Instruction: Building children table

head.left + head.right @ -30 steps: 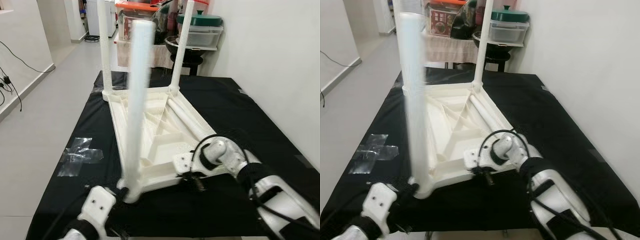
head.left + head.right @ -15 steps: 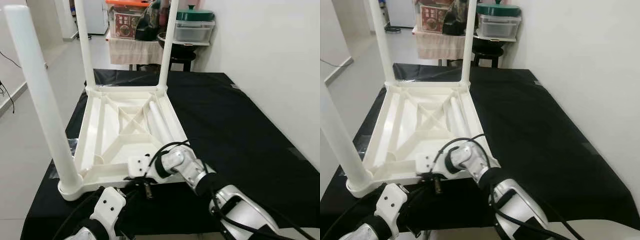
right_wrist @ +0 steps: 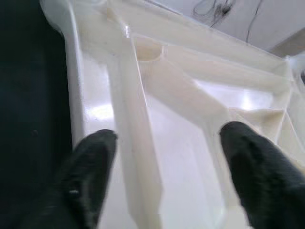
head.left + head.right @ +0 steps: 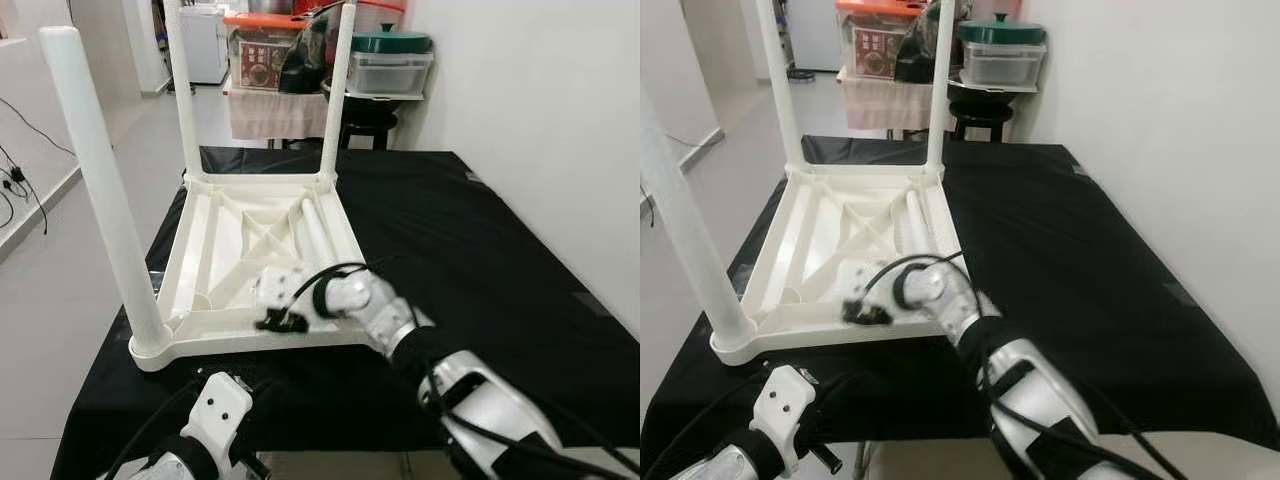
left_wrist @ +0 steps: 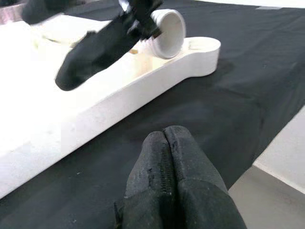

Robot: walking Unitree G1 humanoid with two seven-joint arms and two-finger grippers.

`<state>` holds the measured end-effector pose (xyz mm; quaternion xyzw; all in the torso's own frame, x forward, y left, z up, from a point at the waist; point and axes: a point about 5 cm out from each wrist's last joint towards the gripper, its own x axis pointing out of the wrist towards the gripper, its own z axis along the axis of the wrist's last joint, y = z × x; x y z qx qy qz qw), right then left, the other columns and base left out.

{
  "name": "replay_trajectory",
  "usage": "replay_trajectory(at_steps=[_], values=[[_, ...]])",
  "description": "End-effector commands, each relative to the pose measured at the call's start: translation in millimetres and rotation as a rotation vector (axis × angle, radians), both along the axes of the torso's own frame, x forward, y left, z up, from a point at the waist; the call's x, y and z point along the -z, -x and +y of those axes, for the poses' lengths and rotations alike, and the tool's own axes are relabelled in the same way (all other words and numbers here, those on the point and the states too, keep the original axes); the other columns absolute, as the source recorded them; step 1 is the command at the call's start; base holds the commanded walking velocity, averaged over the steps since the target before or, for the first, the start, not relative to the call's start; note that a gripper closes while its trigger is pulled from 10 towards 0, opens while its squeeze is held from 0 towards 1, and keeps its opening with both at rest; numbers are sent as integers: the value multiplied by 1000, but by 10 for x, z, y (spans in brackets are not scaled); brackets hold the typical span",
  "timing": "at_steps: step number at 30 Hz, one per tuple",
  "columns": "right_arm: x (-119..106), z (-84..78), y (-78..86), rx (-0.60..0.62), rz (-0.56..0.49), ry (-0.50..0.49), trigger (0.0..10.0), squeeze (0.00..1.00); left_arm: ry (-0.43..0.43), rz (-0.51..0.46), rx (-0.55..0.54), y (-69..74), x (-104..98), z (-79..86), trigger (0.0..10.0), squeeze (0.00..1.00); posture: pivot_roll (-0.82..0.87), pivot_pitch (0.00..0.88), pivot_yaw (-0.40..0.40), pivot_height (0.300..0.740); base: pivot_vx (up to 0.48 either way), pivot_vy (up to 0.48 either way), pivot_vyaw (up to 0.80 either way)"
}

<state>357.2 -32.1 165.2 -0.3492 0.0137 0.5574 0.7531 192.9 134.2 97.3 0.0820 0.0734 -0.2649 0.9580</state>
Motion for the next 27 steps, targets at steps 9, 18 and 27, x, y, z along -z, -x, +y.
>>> replay_trajectory(at_steps=[9,18,27], values=[[-139,-332,155,-55,215,-347,10000,0,-53,-41,-5,-158,-17,20,10000,0,18,0,-67,740,0,0,0],[-259,-607,66,214,146,-593,10000,0,-9,-147,-115,-441,-147,29,10000,0,-19,0,-35,740,0,0,0],[-44,-850,398,170,165,-457,10000,0,10,-150,-176,-565,-158,61,10000,0,-31,0,-17,740,0,0,0]])
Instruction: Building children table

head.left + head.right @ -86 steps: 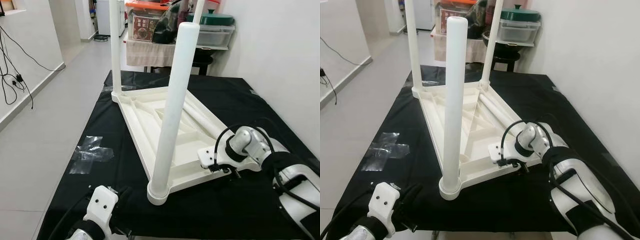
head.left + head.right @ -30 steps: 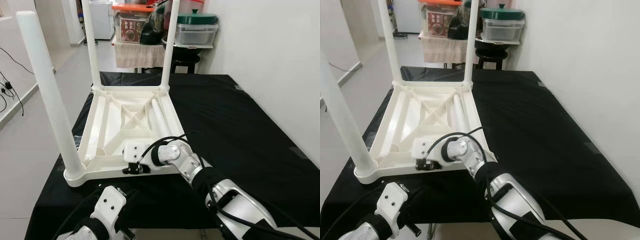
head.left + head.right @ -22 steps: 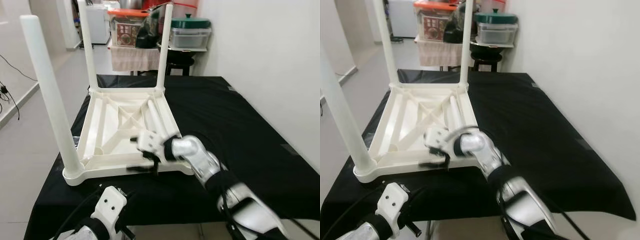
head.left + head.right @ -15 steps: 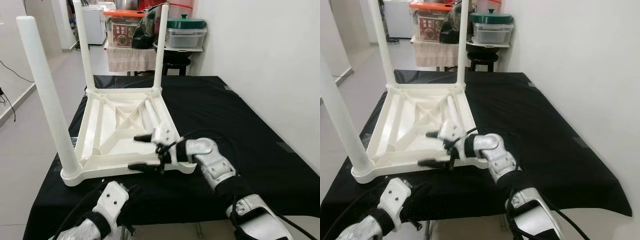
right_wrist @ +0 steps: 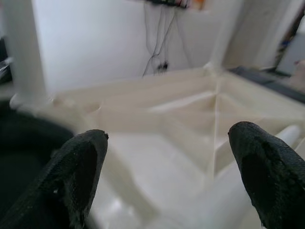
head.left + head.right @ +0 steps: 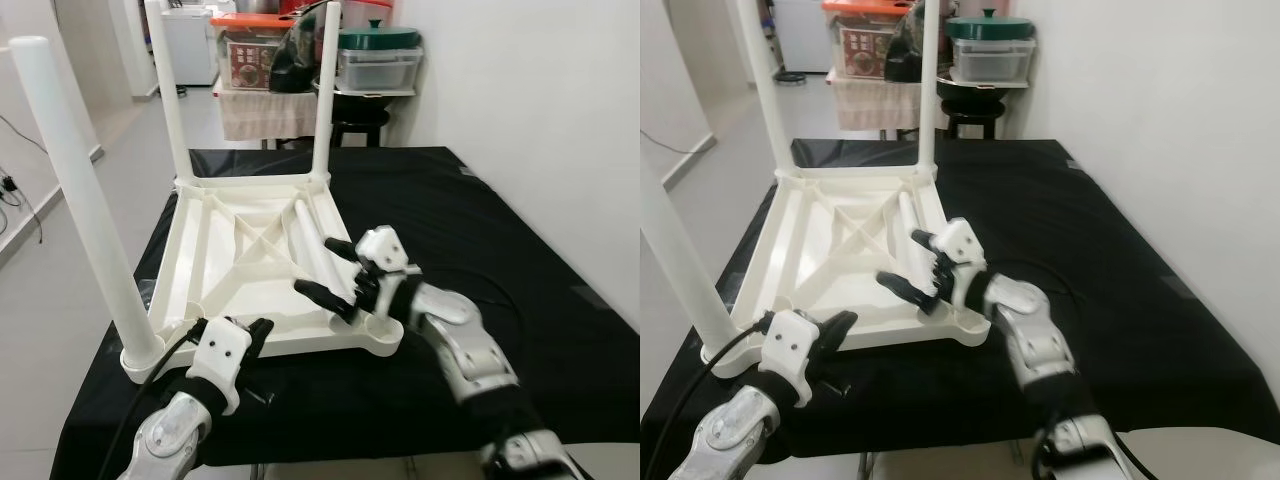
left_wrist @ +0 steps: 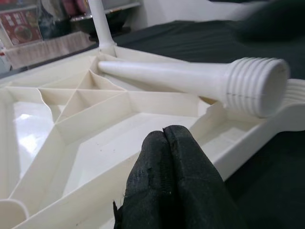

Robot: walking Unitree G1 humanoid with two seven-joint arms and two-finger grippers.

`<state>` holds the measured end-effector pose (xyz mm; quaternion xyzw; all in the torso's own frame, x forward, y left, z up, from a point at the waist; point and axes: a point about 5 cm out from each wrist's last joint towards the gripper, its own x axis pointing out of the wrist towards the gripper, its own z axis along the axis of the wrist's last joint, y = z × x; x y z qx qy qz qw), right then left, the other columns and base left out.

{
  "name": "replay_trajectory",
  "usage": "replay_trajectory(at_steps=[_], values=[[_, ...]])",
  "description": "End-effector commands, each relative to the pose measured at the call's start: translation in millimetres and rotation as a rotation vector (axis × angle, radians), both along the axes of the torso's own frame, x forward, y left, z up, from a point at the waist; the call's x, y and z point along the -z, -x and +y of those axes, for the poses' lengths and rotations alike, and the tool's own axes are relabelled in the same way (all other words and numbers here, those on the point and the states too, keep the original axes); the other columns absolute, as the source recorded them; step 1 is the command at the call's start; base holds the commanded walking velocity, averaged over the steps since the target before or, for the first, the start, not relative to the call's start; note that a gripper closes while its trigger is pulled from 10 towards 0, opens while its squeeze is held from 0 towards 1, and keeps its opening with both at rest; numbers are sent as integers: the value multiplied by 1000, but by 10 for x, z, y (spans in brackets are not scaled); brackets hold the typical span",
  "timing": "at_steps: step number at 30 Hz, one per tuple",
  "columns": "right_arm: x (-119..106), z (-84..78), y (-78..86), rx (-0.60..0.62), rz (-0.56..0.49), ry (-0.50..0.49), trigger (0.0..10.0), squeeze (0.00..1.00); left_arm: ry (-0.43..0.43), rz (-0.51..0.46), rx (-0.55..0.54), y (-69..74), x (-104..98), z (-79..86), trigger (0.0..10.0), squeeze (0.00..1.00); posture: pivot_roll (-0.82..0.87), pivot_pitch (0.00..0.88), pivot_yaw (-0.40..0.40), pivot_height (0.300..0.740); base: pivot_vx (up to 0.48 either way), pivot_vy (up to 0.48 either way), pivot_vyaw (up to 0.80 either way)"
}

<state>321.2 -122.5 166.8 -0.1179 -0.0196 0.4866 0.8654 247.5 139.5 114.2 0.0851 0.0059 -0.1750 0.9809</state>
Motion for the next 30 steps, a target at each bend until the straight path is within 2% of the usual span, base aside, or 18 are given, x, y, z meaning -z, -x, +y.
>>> replay_trajectory(at_steps=[1,4,6,11,12,13,15,18,21,27,30], values=[[-24,45,50,-55,3,7,10000,0,-12,0,-4,-22,11,6,10000,0,-29,0,-19,740,0,0,0],[-36,8,82,-64,0,13,10000,0,-18,5,6,-28,20,-2,10000,0,-29,0,-18,740,0,0,0],[-21,-88,92,-37,-9,63,10000,0,-17,28,50,-1,59,-38,10000,0,-34,0,-17,740,0,0,0],[-2,-184,72,20,-10,104,10000,0,-20,53,113,57,108,-98,10000,0,-34,0,-17,740,0,0,0],[29,-226,61,52,-12,146,10000,0,-17,62,129,77,124,-114,10000,0,-36,0,-12,740,0,0,0],[29,-226,61,52,-12,146,10000,0,-17,62,129,77,124,-114,10000,0,-36,0,-12,740,0,0,0],[113,-286,80,87,-10,245,10000,0,7,93,179,134,148,-143,10000,0,-36,0,-12,740,0,0,0],[168,-304,133,80,7,289,10000,0,40,129,243,212,168,-183,10000,0,-36,0,-12,740,0,0,0],[176,-306,148,77,11,295,10000,0,50,143,260,233,177,-195,10000,0,-36,0,-14,740,0,0,0],[233,-377,50,233,29,316,10000,0,69,146,283,246,172,-208,10000,0,-40,0,-16,740,0,0,0],[242,-378,41,254,33,306,10000,0,69,145,284,247,171,-208,10000,0,-40,0,-16,740,0,0,0]])
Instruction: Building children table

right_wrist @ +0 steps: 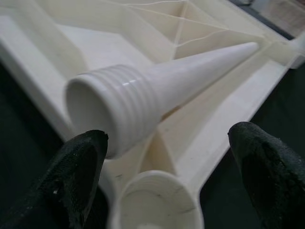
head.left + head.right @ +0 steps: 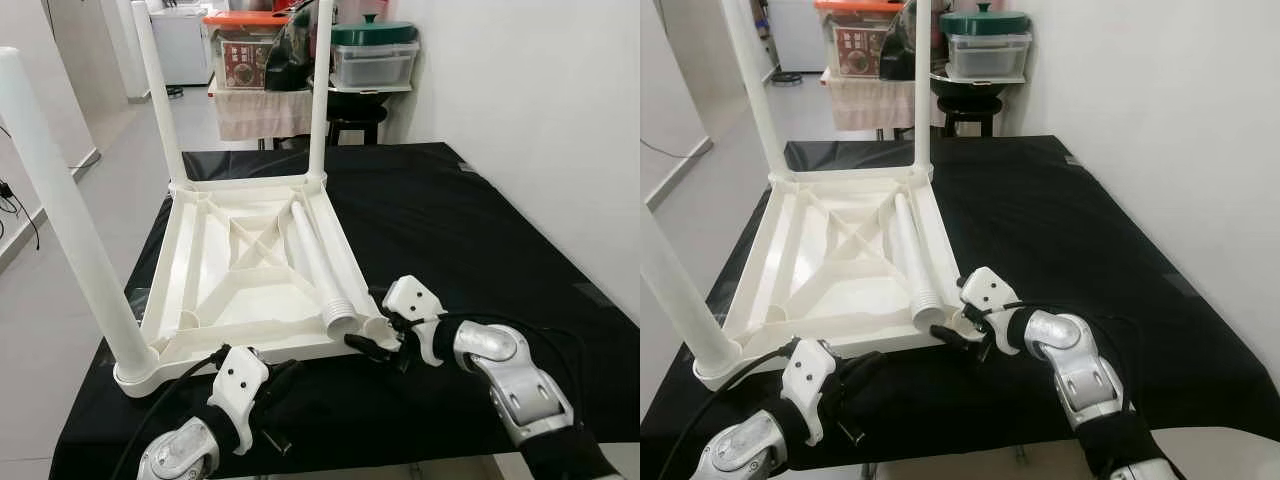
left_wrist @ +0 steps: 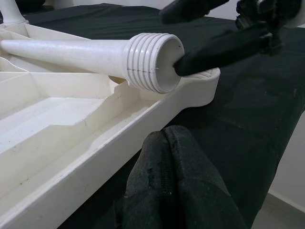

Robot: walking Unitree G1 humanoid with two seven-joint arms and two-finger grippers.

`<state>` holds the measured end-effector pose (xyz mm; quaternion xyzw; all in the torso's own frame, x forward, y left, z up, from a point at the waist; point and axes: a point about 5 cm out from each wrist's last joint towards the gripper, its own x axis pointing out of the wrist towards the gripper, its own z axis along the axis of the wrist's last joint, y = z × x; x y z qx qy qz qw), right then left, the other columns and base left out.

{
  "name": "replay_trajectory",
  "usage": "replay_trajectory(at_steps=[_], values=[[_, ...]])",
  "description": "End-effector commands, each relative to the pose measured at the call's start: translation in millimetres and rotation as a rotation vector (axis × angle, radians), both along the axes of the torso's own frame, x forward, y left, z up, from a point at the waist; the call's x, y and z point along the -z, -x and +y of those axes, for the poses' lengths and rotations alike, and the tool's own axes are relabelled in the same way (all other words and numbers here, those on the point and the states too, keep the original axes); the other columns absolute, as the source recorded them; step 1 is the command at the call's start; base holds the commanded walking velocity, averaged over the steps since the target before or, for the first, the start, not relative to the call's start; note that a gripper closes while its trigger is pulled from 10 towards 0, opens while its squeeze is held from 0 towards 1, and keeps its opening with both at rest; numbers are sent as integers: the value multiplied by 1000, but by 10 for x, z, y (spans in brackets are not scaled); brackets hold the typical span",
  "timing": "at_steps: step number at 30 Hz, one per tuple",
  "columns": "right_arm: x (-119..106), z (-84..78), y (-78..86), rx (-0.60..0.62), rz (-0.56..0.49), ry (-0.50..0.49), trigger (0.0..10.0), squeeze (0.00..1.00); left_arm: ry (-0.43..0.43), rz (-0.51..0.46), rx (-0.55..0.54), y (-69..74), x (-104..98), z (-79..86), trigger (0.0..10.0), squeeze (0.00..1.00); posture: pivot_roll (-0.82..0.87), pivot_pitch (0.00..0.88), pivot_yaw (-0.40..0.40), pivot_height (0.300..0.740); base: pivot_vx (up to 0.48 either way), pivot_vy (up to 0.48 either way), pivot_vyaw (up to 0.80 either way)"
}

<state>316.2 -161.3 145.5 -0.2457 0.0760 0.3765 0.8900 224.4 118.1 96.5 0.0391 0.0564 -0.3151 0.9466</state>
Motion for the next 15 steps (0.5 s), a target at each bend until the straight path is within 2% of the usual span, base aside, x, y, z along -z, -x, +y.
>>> replay_trajectory(at_steps=[1,6,15], values=[[31,16,-8,29,13,-15,10000,0,1,5,8,19,-7,7,10000,0,-42,0,-14,740,0,0,0],[32,33,-8,63,4,-32,10000,0,4,5,10,23,-10,9,10000,0,-45,0,-12,740,0,0,0],[40,196,-23,301,-79,-70,10000,0,8,10,17,33,-12,-3,10000,0,-55,0,-24,740,0,0,0]])
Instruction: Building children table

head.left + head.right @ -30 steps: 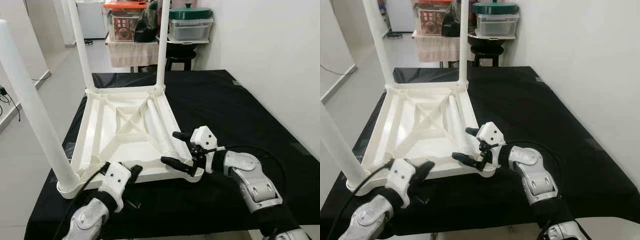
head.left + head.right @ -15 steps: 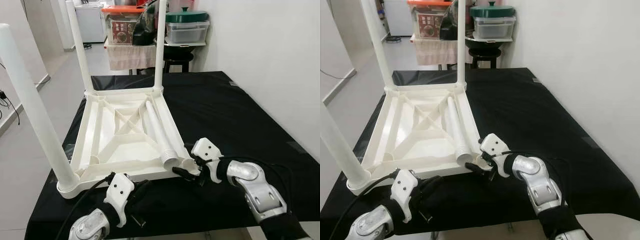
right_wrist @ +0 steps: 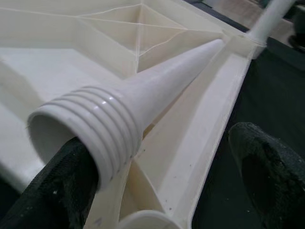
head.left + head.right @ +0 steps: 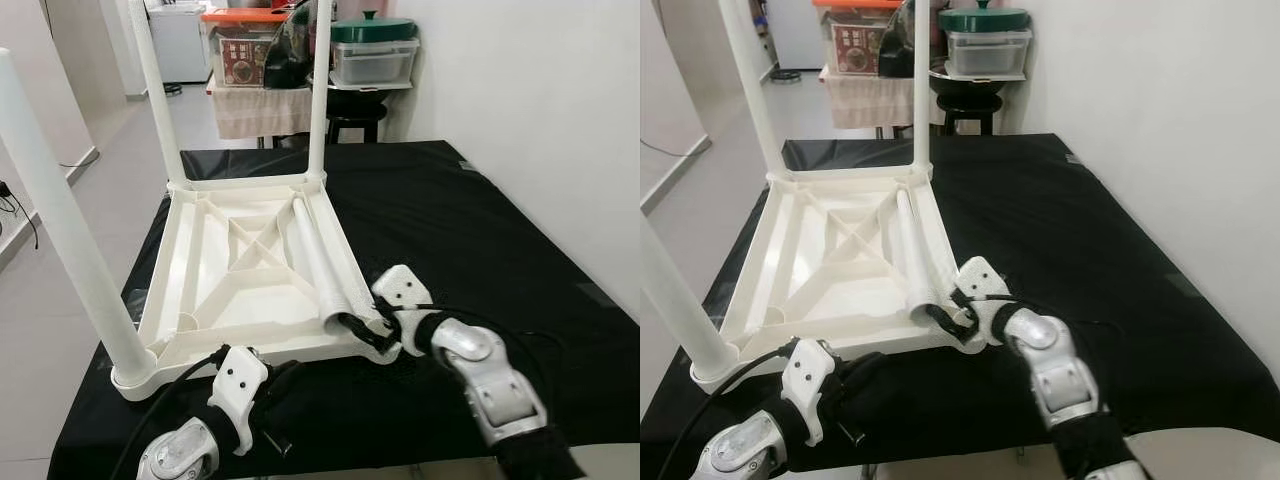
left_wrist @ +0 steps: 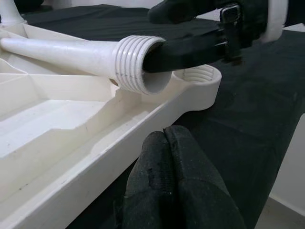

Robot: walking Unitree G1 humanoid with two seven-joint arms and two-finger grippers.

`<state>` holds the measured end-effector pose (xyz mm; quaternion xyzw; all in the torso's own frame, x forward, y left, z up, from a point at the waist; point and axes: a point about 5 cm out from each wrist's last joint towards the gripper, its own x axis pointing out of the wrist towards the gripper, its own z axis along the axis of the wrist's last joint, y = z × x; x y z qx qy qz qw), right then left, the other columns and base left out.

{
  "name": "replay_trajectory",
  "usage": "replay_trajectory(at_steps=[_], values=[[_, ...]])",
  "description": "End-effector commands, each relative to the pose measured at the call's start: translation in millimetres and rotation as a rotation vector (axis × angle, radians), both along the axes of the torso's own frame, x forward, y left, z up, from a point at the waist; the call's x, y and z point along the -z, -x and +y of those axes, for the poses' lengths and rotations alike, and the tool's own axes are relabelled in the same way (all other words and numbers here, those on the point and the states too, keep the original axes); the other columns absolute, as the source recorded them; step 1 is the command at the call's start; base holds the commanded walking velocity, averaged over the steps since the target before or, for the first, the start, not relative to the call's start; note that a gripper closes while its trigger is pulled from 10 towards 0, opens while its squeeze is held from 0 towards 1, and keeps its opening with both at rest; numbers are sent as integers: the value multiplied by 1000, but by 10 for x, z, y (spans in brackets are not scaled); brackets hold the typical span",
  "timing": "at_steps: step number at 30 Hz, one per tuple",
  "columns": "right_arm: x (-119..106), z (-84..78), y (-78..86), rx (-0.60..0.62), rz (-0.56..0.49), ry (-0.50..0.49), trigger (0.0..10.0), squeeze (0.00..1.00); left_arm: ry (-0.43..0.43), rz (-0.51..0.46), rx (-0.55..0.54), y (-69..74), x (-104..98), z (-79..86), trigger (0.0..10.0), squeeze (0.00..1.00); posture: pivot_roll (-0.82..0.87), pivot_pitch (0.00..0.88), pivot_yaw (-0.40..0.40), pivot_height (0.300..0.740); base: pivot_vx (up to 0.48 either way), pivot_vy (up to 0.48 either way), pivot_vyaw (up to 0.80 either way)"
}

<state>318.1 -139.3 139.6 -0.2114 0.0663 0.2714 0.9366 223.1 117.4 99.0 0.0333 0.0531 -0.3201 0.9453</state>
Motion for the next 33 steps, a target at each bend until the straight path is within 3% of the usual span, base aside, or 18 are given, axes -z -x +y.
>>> replay_trajectory(at_steps=[1,3,5,7,8,10,11,27,31,33], values=[[-15,-21,-6,120,-36,8,10000,0,-5,12,7,20,15,0,10000,0,-57,0,-24,740,0,0,0],[-15,-21,-6,120,-36,8,10000,0,-5,12,7,20,15,0,10000,0,-57,0,-24,740,0,0,0],[-12,-36,-15,217,-60,22,10000,0,-3,13,10,19,24,-13,10000,0,-64,0,-23,740,0,0,0],[-13,-40,-15,238,-67,27,10000,0,-2,13,11,19,26,-15,10000,0,-64,0,-23,740,0,0,0],[4,-20,-5,255,-70,30,1569,0,-3,13,13,18,28,-18,10000,0,-65,0,-22,740,0,0,0],[4,-20,-5,255,-70,30,1569,0,-3,13,13,18,28,-18,10000,0,-65,0,-22,740,0,0,0],[54,35,19,273,-72,38,0,0,-7,12,19,15,30,-23,10000,0,-64,0,-22,740,0,0,0],[71,17,5,323,-68,24,0,0,-11,11,31,-11,-15,-4,10000,0,-68,0,-16,740,0,0,0],[-19,63,-16,289,-76,-88,0,0,-6,-6,39,-48,-81,-3,10000,0,-67,0,-11,740,0,0,0],[-117,102,-24,241,-78,-211,0,0,-10,-24,42,-74,-122,5,10000,0,-62,0,-9,740,0,0,0]])
